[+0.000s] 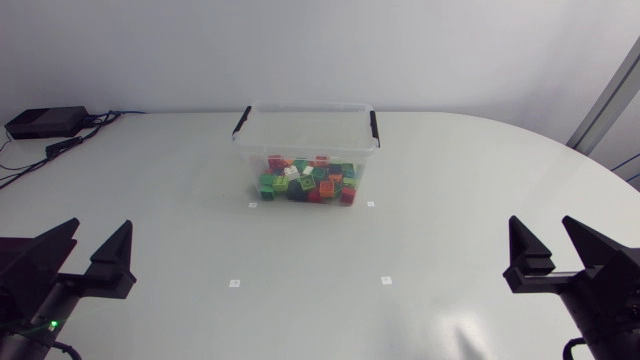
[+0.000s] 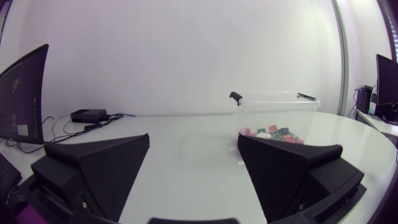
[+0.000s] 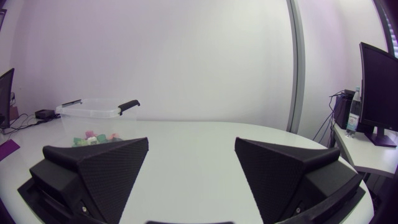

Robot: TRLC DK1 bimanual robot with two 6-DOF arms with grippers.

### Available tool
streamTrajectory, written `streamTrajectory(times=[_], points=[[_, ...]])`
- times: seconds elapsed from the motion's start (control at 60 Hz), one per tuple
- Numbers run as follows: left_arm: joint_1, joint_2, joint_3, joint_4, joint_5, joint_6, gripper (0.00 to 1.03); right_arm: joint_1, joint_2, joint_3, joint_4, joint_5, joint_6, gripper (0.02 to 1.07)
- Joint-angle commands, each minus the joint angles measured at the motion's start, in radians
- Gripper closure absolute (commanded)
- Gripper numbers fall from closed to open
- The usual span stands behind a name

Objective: Place the duplo bricks in the container

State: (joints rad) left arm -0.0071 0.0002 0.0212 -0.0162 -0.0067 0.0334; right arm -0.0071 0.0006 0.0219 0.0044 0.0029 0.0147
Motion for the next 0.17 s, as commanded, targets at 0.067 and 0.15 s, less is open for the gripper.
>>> streamTrajectory(times=[0.067,0.15], points=[[0.007,0.0,-0.021,0.016,0.007,-0.033,0.05,0.007,-0.001,-0.022,-0.004,-0.003,-0.015,0.07],[0.007,0.0,-0.021,0.016,0.007,-0.033,0.05,0.007,-0.001,-0.022,-0.004,-0.003,-0.015,0.07]])
